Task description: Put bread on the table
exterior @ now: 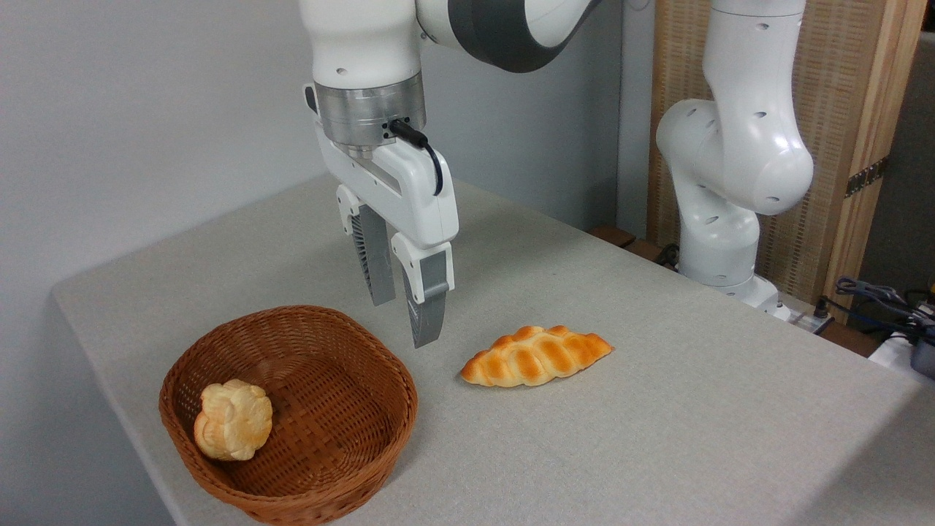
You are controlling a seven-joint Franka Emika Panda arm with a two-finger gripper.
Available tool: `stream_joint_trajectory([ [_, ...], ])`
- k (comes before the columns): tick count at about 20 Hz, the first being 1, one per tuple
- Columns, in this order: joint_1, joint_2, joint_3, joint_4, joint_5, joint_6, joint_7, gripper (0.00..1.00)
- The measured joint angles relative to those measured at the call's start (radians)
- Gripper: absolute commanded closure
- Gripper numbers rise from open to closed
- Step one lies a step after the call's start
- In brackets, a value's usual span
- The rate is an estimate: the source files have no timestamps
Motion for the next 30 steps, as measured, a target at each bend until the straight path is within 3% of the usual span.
stream_joint_trajectory([
  [26, 0.000, 0.000, 0.007, 0.000, 0.000, -0.008, 0.000, 0.00],
  [30, 0.000, 0.001, 0.010, 0.000, -0.019, 0.077, -0.002, 0.00],
])
